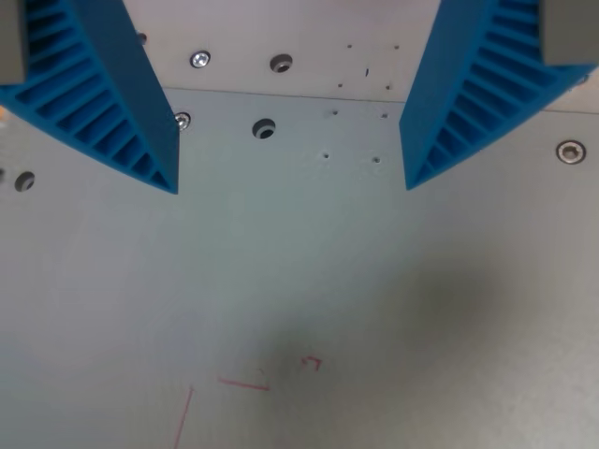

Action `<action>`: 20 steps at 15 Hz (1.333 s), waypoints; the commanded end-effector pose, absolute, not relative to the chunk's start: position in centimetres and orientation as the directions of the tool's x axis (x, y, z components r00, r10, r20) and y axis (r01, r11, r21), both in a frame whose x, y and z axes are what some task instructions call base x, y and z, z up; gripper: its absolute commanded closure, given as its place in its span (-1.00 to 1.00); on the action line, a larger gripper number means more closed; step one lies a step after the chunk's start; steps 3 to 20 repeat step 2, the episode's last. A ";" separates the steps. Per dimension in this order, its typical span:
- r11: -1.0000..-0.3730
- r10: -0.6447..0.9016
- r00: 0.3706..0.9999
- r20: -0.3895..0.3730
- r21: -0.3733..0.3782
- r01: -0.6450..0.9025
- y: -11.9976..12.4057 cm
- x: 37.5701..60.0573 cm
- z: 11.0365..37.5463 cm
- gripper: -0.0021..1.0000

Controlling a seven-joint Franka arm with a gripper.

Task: Rotate around base negative x

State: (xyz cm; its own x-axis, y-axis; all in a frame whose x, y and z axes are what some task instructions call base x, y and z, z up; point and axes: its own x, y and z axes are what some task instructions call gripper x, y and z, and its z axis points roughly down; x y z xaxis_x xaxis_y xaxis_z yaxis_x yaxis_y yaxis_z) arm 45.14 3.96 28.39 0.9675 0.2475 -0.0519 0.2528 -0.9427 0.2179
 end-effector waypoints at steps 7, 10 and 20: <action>-0.871 0.202 0.972 -0.117 0.432 0.233 4.3 45.3 28.7 -1.00; -0.871 0.202 0.972 -0.117 0.432 0.233 4.3 45.3 28.7 -1.00; -0.871 0.202 0.972 -0.117 0.432 0.233 4.3 45.3 28.7 -1.00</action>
